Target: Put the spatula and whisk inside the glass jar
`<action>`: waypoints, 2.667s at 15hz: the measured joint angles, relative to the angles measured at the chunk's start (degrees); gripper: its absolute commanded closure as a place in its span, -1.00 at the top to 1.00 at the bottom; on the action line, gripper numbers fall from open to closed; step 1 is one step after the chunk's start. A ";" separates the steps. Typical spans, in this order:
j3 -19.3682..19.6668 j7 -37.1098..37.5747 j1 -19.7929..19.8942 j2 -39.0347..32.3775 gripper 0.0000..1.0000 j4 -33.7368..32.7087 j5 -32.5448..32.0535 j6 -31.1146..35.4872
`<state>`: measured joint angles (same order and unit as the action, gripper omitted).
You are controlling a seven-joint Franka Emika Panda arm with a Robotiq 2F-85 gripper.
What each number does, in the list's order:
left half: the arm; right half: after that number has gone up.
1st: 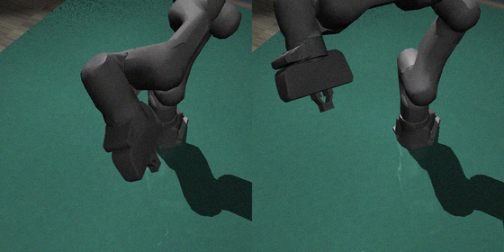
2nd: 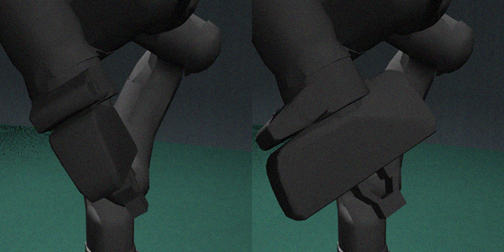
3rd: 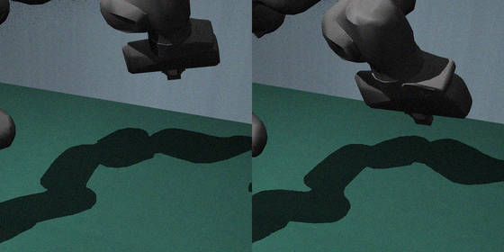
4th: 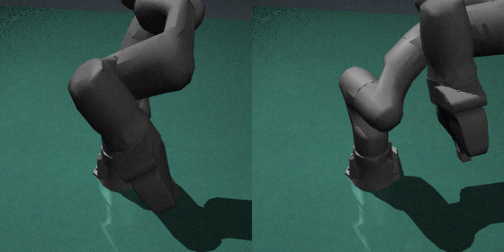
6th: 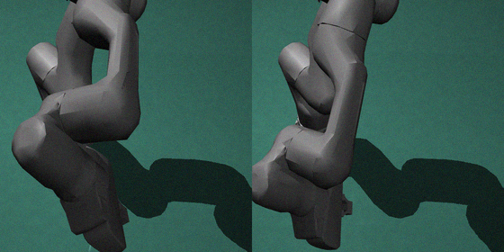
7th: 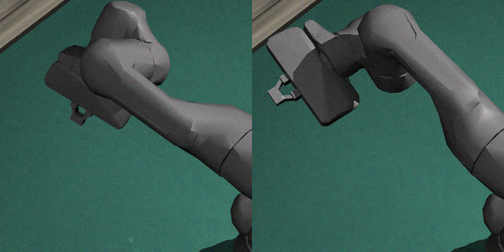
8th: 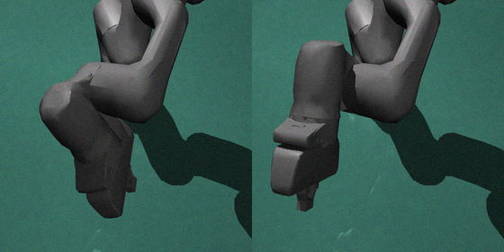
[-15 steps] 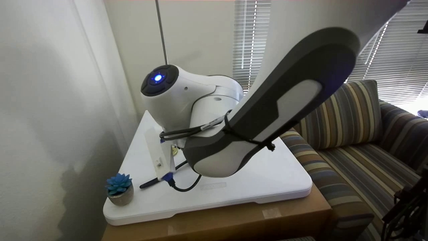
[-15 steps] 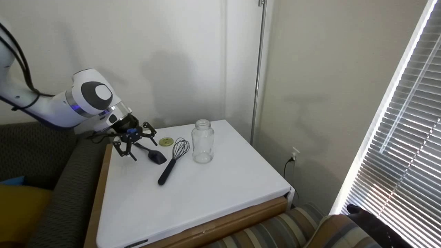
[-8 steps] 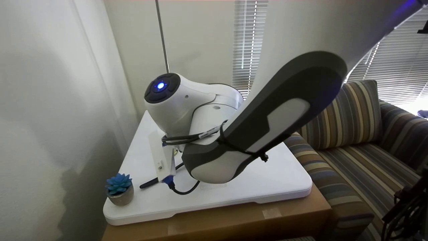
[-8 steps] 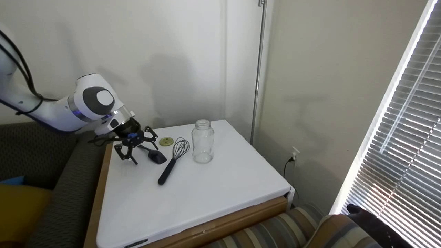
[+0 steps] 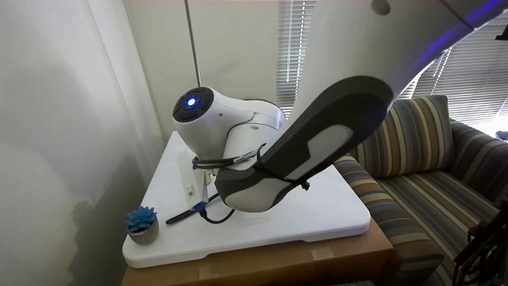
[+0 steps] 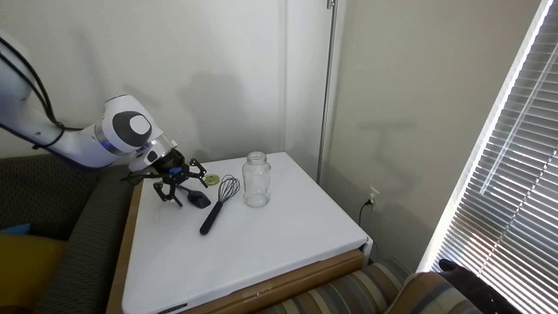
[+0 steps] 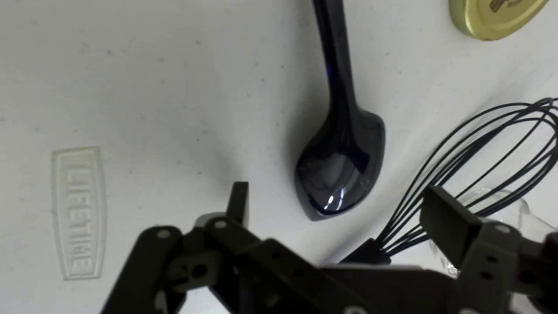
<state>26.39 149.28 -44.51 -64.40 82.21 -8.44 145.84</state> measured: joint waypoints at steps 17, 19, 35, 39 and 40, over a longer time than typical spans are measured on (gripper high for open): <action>-1.01 -0.23 0.37 -1.31 1.00 -2.55 1.79 0.71; -0.94 -0.23 0.37 -1.68 1.00 -2.92 1.86 0.74; 2.51 -0.25 -0.96 -4.13 0.23 -5.16 6.91 0.42; 3.03 -0.25 -1.21 -4.41 -0.27 -5.40 7.00 0.38; 3.18 -0.25 -1.39 -4.51 -0.34 -5.41 7.13 0.38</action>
<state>29.57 149.03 -45.91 -68.92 76.80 -1.31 146.22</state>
